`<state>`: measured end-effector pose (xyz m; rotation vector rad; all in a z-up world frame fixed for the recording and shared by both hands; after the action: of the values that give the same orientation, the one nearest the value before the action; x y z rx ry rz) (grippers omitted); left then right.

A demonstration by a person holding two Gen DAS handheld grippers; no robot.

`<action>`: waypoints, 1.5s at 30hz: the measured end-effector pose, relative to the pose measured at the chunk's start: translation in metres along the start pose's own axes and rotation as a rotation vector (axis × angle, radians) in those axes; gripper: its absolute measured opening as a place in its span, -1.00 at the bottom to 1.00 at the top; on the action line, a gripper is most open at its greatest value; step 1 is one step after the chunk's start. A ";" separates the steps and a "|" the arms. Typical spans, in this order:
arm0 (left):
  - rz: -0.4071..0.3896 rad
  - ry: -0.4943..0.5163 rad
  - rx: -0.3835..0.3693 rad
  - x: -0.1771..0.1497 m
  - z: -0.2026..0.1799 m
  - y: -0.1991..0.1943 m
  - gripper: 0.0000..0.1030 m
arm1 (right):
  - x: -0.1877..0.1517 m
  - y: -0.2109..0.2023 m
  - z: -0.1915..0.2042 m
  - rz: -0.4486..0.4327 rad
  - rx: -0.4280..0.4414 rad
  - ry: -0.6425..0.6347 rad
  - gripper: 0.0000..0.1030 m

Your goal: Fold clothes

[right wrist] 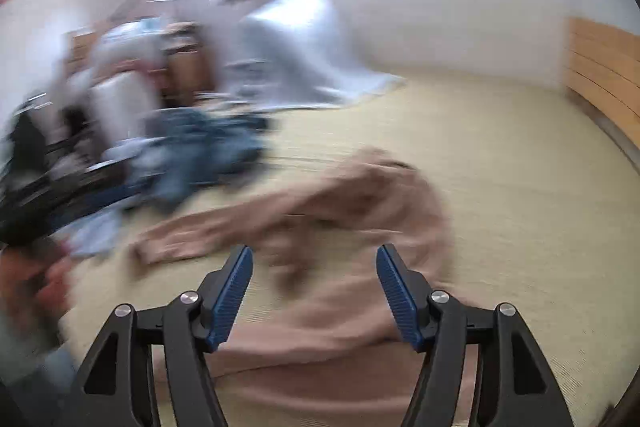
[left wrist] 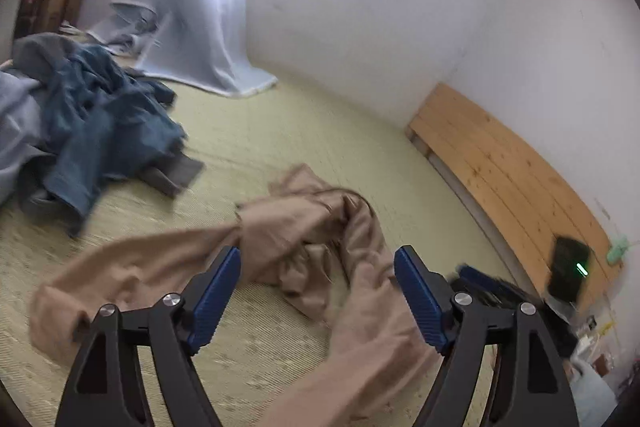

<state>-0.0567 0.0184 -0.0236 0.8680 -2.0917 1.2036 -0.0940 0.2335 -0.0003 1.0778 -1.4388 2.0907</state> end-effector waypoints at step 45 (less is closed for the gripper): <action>0.107 -0.109 -0.181 0.013 0.031 0.000 0.61 | -0.043 0.081 0.125 0.154 0.117 -0.351 -0.86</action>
<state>-0.0694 -0.0122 -0.0270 0.7629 -2.3192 1.0203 -0.0750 0.0920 -0.0609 1.4830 -1.6191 2.1944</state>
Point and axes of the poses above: each gripper's, at about its wrist camera, not at the fingertips, and y roughly the way its jaws point, z to its left, x to its top, the point moved 7 cm from there along y, roughly the way its jaws point, and after that the axes turned 3 degrees about y, right-handed, at the moved point
